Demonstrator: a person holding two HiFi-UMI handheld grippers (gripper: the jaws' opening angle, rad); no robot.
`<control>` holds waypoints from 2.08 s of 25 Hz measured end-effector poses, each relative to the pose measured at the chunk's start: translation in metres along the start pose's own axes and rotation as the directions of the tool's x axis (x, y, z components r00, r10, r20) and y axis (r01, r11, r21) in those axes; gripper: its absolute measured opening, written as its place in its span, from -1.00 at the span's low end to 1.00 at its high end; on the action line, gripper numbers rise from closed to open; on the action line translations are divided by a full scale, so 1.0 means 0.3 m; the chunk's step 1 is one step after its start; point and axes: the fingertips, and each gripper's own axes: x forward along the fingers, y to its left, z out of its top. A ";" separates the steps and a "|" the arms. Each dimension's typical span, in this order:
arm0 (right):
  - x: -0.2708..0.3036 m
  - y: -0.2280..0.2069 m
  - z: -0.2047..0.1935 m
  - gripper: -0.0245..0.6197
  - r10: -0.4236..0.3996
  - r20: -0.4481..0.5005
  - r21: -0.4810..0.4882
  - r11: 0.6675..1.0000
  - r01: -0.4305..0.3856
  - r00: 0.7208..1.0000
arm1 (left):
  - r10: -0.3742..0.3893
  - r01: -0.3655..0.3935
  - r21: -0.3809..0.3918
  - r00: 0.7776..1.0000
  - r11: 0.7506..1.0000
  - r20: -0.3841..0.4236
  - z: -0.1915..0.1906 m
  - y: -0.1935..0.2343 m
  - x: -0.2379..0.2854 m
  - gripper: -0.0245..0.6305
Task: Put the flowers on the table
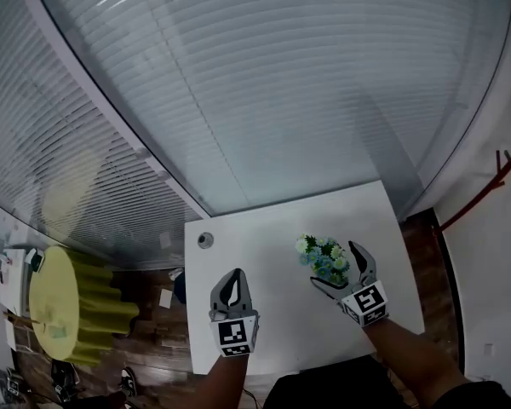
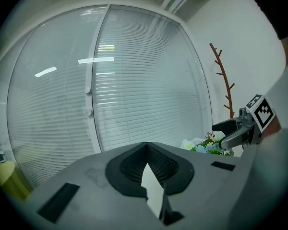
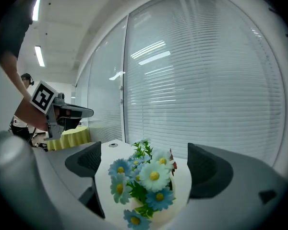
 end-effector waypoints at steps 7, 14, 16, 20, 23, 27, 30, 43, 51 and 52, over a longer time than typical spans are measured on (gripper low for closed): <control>-0.031 -0.009 0.032 0.82 0.007 0.007 -0.018 1.000 -0.007 1.000 | -0.007 0.007 0.046 1.000 0.999 0.008 0.004 0.001 -0.020 -0.91; -0.074 -0.028 0.041 0.82 0.016 0.016 -0.031 0.999 -0.016 1.000 | -0.010 0.005 0.096 0.999 0.995 0.050 0.075 -0.012 -0.027 -0.91; -0.082 -0.043 0.061 0.82 0.015 0.026 -0.034 0.999 -0.014 1.000 | -0.003 -0.003 0.099 0.998 0.995 0.064 0.095 -0.017 -0.032 -0.91; -0.111 -0.050 0.103 0.81 0.029 0.043 -0.038 0.999 -0.027 0.999 | 0.029 -0.033 0.061 0.997 0.998 0.068 0.103 -0.017 -0.074 -0.91; -0.113 -0.075 0.130 0.81 0.022 0.060 -0.023 1.000 -0.021 0.998 | 0.022 -0.028 0.060 0.996 0.998 0.086 0.135 -0.022 -0.076 -0.91; -0.109 -0.102 0.141 0.68 0.003 0.074 0.015 1.000 -0.004 0.997 | 0.012 -0.019 0.080 0.995 0.997 0.096 0.172 -0.009 -0.056 -0.91; -0.122 -0.106 0.131 0.52 -0.009 0.080 0.007 1.000 0.009 0.997 | 0.022 -0.031 0.088 0.994 0.996 0.106 0.183 -0.003 -0.060 -0.91; -0.150 -0.180 0.140 -0.87 -0.080 0.103 -0.030 0.996 0.084 0.991 | 0.034 -0.040 0.078 0.996 0.996 0.080 0.140 -0.020 -0.056 -0.91; -0.167 -0.198 0.190 -0.88 -0.090 0.112 -0.042 0.995 0.095 0.990 | 0.029 -0.035 0.067 0.996 0.997 0.082 0.161 -0.032 -0.054 -0.91; -0.168 -0.199 0.192 -0.88 -0.091 0.115 -0.041 0.995 0.096 0.989 | 0.029 -0.035 0.067 0.996 0.997 0.084 0.162 -0.032 -0.052 -0.91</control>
